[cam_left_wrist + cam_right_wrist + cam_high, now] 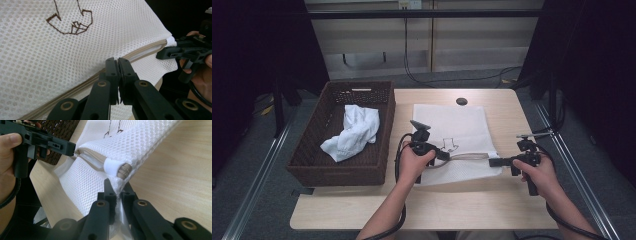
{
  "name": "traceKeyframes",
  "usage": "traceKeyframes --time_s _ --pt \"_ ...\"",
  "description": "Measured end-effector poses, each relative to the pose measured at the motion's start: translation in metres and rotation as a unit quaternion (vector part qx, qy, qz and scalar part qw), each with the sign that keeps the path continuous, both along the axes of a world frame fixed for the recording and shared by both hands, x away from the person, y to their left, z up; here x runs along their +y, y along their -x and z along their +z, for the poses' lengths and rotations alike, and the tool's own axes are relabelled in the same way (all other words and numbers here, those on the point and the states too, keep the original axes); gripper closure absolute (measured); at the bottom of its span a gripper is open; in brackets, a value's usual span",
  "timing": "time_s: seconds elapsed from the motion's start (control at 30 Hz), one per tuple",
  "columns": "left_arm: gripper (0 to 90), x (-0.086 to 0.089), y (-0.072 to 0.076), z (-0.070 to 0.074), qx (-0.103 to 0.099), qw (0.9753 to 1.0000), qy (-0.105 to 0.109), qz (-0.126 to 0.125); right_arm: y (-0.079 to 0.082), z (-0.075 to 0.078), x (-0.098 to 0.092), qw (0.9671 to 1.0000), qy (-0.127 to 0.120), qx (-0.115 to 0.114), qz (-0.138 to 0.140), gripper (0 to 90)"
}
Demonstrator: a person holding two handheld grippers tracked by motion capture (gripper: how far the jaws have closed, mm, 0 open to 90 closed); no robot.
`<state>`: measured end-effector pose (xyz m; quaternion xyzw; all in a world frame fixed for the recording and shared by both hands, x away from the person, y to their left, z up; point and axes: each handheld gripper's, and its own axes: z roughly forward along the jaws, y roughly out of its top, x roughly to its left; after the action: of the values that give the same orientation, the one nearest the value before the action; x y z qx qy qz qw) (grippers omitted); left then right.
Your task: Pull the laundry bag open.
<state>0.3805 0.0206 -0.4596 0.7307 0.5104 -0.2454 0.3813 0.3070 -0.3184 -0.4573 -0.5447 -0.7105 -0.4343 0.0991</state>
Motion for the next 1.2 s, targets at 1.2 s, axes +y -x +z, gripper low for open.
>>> traceKeyframes --time_s 1.2 --pt "87.6 0.0068 -0.0023 0.0004 0.002 1.0 -0.003 0.004 -0.0001 0.0034 -0.0028 0.9999 0.011 -0.007 -0.005 87.4"
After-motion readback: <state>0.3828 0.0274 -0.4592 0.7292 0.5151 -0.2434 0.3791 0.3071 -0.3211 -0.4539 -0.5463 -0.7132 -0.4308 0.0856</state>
